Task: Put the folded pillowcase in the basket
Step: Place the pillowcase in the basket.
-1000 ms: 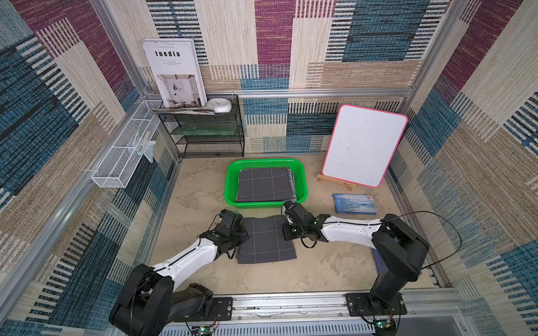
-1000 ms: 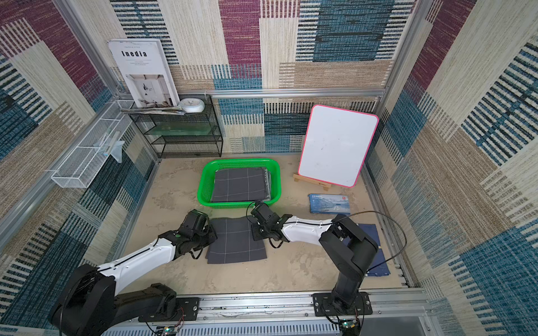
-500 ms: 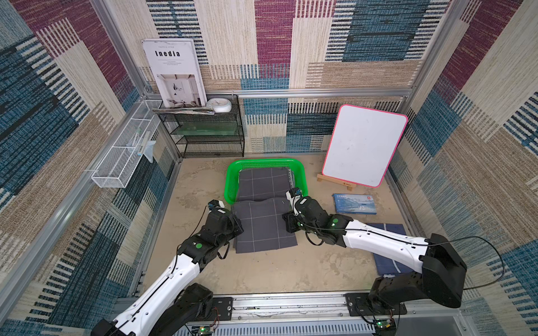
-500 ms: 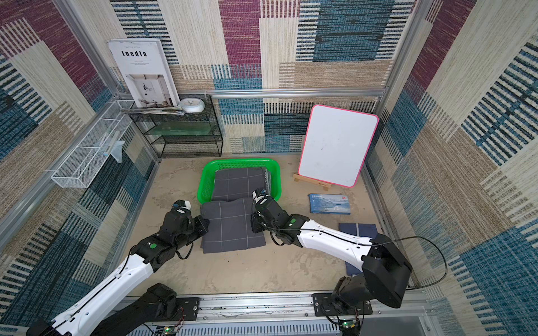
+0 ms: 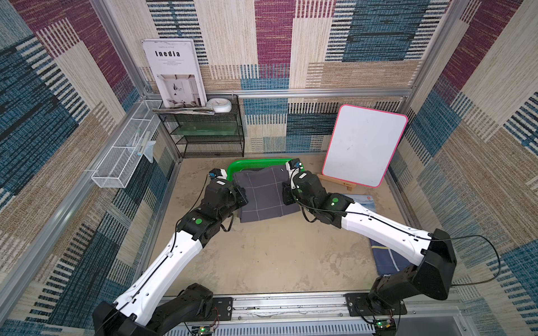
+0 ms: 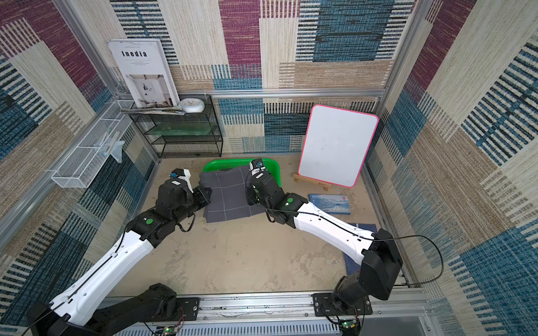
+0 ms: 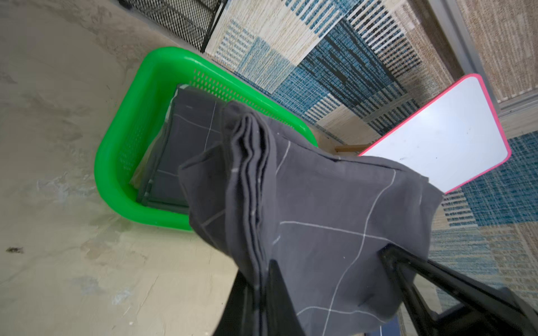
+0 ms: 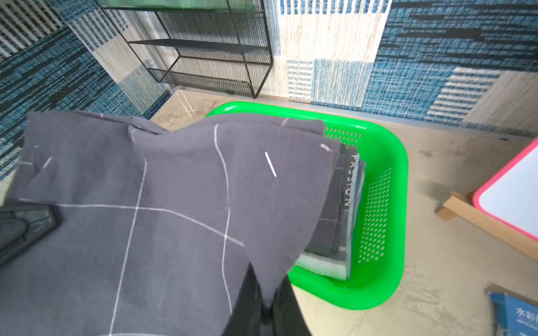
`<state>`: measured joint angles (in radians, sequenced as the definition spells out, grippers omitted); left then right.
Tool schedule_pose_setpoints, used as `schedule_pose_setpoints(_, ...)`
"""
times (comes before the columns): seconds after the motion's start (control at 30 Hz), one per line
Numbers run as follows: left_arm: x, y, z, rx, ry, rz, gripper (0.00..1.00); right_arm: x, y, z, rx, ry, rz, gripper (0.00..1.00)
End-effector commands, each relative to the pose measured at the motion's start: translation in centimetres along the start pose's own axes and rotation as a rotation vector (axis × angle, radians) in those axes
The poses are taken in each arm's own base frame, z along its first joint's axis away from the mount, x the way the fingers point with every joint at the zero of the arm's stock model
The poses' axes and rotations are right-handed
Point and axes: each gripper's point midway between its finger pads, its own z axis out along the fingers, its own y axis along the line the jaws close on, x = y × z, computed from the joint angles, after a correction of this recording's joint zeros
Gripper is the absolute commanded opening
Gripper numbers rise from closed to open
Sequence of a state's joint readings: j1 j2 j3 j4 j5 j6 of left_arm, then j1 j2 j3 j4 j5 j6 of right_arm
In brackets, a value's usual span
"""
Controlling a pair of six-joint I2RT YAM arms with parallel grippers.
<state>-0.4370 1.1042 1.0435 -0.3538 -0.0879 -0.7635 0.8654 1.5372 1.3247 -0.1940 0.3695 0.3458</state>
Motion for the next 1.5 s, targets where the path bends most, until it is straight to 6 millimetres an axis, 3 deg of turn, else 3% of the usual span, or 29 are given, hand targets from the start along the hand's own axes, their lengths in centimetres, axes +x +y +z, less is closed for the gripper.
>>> schedule_pose_setpoints(0.0, -2.5, -0.8, 1.1, -0.024, -0.075, 0.061, 0.00, -1.1, -1.0, 1.9, 0.038, -0.012, -0.040, 0.00)
schedule_pose_setpoints(0.2, -3.8, 0.2, 6.7, -0.104, -0.050, 0.082, 0.00, -1.2, -2.6, 7.1, 0.050, 0.045, -0.042, 0.00)
schedule_pose_setpoints(0.4, -4.4, 2.2, 11.8, -0.146, -0.003, 0.062, 0.00, -0.1, -3.8, 11.8, 0.019, 0.115, -0.004, 0.00)
schedule_pose_setpoints(0.6, -4.1, 5.6, 16.7, -0.165, 0.051, 0.017, 0.00, 2.4, -5.2, 15.7, 0.015, 0.192, 0.014, 0.00)
schedule_pose_setpoints(0.73, -2.5, 7.7, 19.3, -0.174, 0.111, -0.027, 0.00, 4.1, -6.3, 17.3, 0.009, 0.238, 0.048, 0.00)
schedule_pose_setpoints(1.0, 0.3, 11.9, 22.4, -0.293, 0.245, -0.079, 0.00, 7.9, -8.2, 19.4, 0.047, 0.339, 0.089, 0.00)
schedule_pose_setpoints(1.17, 0.3, 12.4, 22.2, -0.314, 0.231, -0.082, 0.00, 8.0, -8.4, 19.7, 0.045, 0.342, 0.106, 0.00)
schedule_pose_setpoints(1.27, 0.3, 12.7, 22.0, -0.343, 0.248, -0.076, 0.11, 7.5, -8.3, 19.6, 0.042, 0.336, 0.111, 0.06)
schedule_pose_setpoints(1.47, -0.6, 11.2, 19.8, -0.314, 0.256, -0.037, 0.51, 5.5, -9.2, 17.6, 0.089, 0.286, 0.114, 0.45)
